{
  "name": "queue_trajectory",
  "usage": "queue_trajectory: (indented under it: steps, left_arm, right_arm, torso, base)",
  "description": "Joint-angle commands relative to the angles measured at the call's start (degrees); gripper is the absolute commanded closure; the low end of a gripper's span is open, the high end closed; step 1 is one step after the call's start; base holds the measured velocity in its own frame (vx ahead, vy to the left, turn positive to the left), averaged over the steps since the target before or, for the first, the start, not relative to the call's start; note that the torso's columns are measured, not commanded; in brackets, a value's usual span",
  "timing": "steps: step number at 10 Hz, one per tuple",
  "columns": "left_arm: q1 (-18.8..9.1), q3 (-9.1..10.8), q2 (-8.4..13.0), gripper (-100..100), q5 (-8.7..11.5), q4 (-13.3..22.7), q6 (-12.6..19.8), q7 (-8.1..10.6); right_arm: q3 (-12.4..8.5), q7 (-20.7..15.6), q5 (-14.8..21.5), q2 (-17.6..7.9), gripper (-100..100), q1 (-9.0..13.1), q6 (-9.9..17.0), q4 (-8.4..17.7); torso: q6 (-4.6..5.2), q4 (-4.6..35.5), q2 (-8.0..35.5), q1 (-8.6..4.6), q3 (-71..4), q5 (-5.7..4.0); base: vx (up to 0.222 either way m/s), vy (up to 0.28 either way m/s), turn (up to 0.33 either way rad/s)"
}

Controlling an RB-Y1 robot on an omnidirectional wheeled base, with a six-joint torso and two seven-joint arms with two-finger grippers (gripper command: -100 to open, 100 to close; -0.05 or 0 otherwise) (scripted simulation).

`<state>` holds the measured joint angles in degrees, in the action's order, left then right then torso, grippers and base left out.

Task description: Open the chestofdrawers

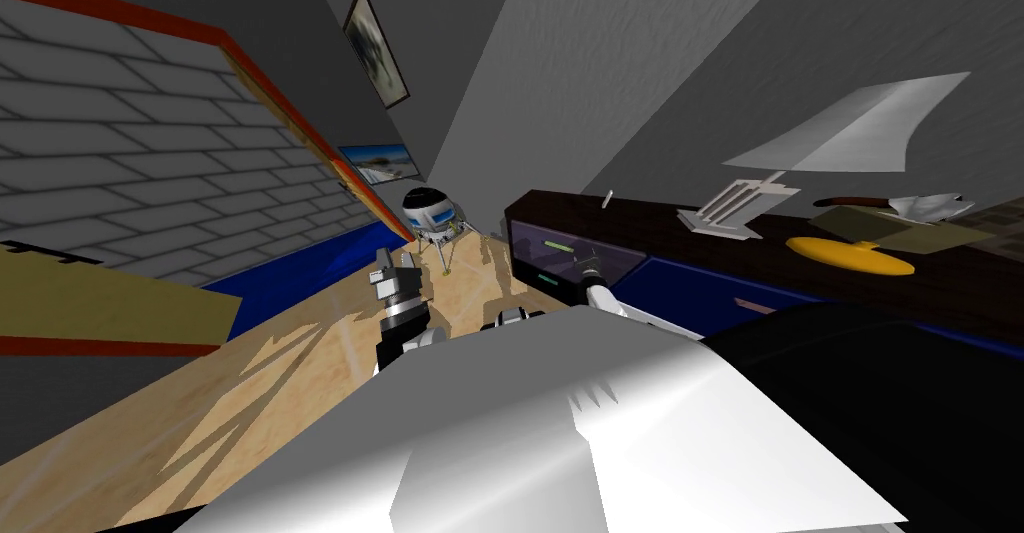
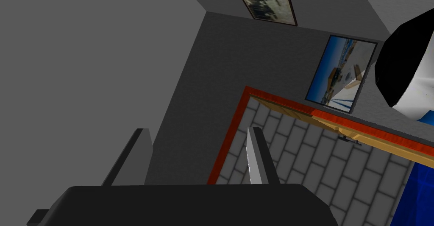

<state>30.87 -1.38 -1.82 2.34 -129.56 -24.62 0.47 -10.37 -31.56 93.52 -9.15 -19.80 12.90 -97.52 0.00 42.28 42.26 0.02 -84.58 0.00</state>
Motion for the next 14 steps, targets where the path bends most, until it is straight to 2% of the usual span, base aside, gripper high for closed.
queue_trajectory:
  steps: [1,3,5,8,9,10,11,12,14]
  left_arm:
    - [0.0,0.0,0.0,0,0.0,0.0,0.0,0.0]
    - [-0.01,0.0,0.0,0,0.0,0.0,0.0,0.0]
    - [-0.01,0.0,0.0,0,0.0,0.0,0.0,0.0]
    - [-0.01,0.0,0.0,0,0.0,0.0,0.0,0.0]
    - [-0.01,0.0,0.0,0,0.0,0.0,0.0,0.0]
    - [-0.01,0.0,0.0,0,0.0,0.0,0.0,0.0]
    - [-0.01,0.0,0.01,0,0.0,0.0,0.0,0.0]
    - [-0.01,0.01,0.01,0,0.0,0.0,0.0,0.0]
    - [-0.02,0.0,0.0,0,0.0,0.0,0.0,0.0]
  right_arm:
    - [-0.6,-1.25,3.8,0.7,-100,0.22,1.69,1.39]
    - [-1.32,-2.51,7.64,1.9,-100,0.78,3.56,3.24]
    - [-1.63,-3.05,10.07,2.58,-100,1.02,4.37,4.03]
    - [-2.32,-4.27,14.31,4.96,-100,1.56,6.17,5.78]
    - [-2.56,-4.69,15.76,6.51,-100,1.74,6.8,6.39]
    - [-2.33,-4.16,14.94,5.52,-100,1.73,6.52,6.23]
    - [-2.36,-4.27,15.09,5.66,-100,1.77,6.62,6.31]
    - [-2.35,-4.26,15.07,5.65,100,1.77,6.61,6.3]
    - [-2.46,-4.82,15.17,6.19,100,1.05,5.57,4.92]
  torso:
    - [0.01,-0.02,-0.04,-0.03,-0.03,0.0]
    - [0.01,0.04,0.14,-0.08,0.08,-0.02]
    - [-0.01,0.0,0.04,-0.05,0.01,0.0]
    - [0.0,0.0,0.02,0.03,0.0,0.01]
    - [-0.01,0.0,0.03,0.05,0.01,0.02]
    - [0.0,0.0,0.01,-0.02,0.0,0.0]
    - [0.0,0.02,0.12,-0.18,0.06,-0.03]
    - [0.0,0.04,0.17,-0.2,0.1,-0.05]
    - [0.01,0.06,0.27,0.14,0.14,0.04]
  base:
    - [0.08,0.062,-0.021]
    - [0.075,0.071,-0.049]
    - [0.066,0.057,-0.024]
    - [0.07,0.072,-0.042]
    - [0.073,0.073,-0.034]
    - [0.035,0.033,-0.007]
    - [0.008,0.009,0.002]
    - [0.0,0.0,0.0]
    - [-0.099,0.103,-0.046]
